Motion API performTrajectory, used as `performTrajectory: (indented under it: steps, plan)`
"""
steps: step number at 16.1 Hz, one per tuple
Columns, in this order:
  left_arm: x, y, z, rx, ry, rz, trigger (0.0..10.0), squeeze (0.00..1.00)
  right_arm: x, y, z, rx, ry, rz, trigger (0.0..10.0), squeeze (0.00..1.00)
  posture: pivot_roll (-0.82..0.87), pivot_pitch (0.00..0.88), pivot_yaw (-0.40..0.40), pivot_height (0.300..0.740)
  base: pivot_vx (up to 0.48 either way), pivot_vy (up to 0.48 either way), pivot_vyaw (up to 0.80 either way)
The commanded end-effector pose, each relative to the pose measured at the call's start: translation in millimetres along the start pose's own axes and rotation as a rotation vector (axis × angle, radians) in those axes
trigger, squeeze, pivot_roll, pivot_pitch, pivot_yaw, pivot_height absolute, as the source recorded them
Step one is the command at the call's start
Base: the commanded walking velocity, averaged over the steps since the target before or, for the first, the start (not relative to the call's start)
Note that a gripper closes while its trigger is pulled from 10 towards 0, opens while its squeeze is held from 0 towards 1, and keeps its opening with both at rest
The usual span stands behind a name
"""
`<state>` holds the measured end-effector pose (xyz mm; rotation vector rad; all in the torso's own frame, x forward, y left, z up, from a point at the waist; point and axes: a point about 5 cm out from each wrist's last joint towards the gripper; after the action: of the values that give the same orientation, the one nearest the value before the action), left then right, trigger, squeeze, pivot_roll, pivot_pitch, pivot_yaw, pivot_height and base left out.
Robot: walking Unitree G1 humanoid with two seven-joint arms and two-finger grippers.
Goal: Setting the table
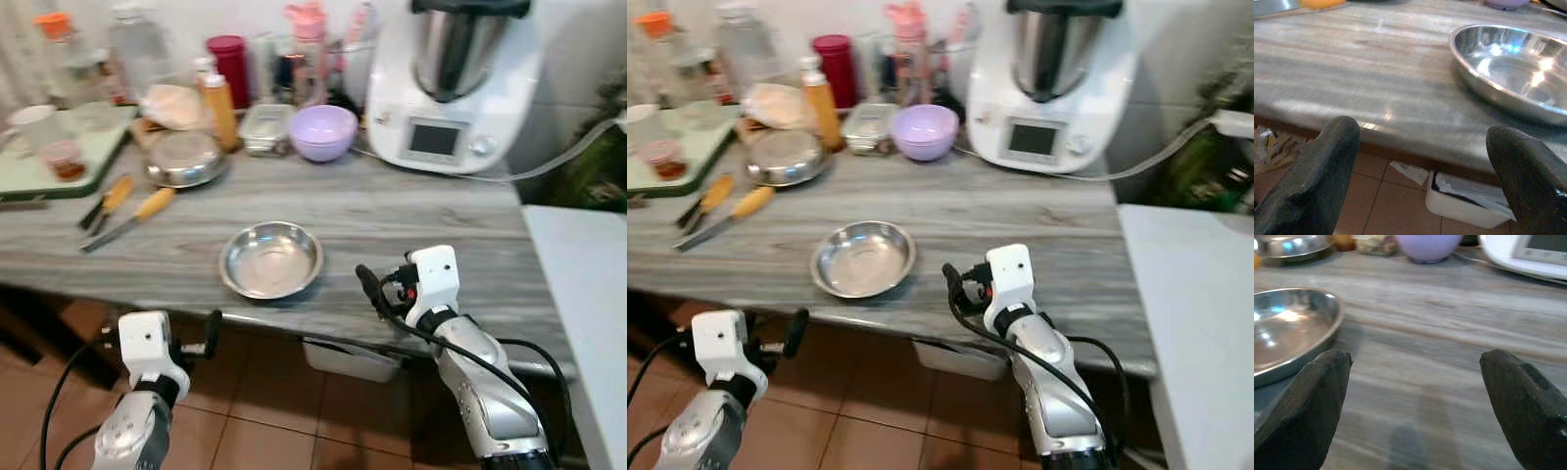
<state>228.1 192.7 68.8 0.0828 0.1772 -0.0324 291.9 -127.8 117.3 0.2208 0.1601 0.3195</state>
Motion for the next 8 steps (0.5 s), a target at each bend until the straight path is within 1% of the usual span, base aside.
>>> performTrajectory:
  steps: [1,2,3,4,5,6,7,8]
  plan:
    - [1.5,6.1,1.0,0.032,-0.002,0.039,10.0,0.00,1.3,0.8,7.7,0.006,-0.028,-0.008,10.0,0.00,-0.19,0.000,0.050,0.740,0.000,0.000,-0.71]
    - [2.2,6.5,1.2,0.050,-0.003,0.040,10.0,0.00,0.7,-0.3,7.5,0.009,-0.030,-0.017,10.0,0.00,-0.19,0.000,0.055,0.740,0.000,0.000,-0.72]
    - [2.8,5.1,0.2,0.043,-0.002,0.029,10.0,0.00,-1.2,-3.1,4.2,0.035,-0.022,-0.037,10.0,0.00,-0.19,0.000,0.060,0.740,0.000,0.000,-0.72]
    - [3.2,4.3,0.3,0.045,-0.003,0.026,10.0,0.00,-1.8,-4.1,3.3,0.037,-0.020,-0.049,10.0,0.00,-0.19,0.000,0.064,0.740,0.000,0.000,-0.71]
    - [4.4,2.0,1.4,0.049,-0.010,0.022,10.0,0.00,-2.9,-4.4,2.5,0.043,-0.027,-0.054,10.0,0.00,-0.20,0.000,0.067,0.740,0.000,0.000,-0.72]
    - [5.4,0.0,2.8,0.044,-0.018,0.017,10.0,0.00,-4.2,-4.3,4.1,0.069,-0.049,-0.060,10.0,0.00,-0.20,0.000,0.070,0.740,0.000,0.000,-0.74]
    - [7.6,-3.0,4.6,0.048,-0.027,0.009,10.0,0.00,-4.8,-5.2,5.1,0.069,-0.058,-0.074,10.0,0.00,-0.20,0.000,0.072,0.740,0.000,0.000,0.00]
    - [8.7,-4.2,6.2,0.051,-0.035,0.003,10.0,0.00,-5.0,-7.7,5.3,0.090,-0.060,-0.098,10.0,0.00,-0.20,0.000,0.072,0.740,0.000,0.000,0.00]
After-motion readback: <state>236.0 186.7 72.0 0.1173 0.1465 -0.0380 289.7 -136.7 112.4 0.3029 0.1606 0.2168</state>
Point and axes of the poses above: a point about 5 cm out from each wrist's last joint towards the gripper, its own x axis pointing out of the wrist towards the gripper, its own z axis along the axis of the wrist's last joint, y = z × x, and after that the axes turned 14 degrees about x, right-handed
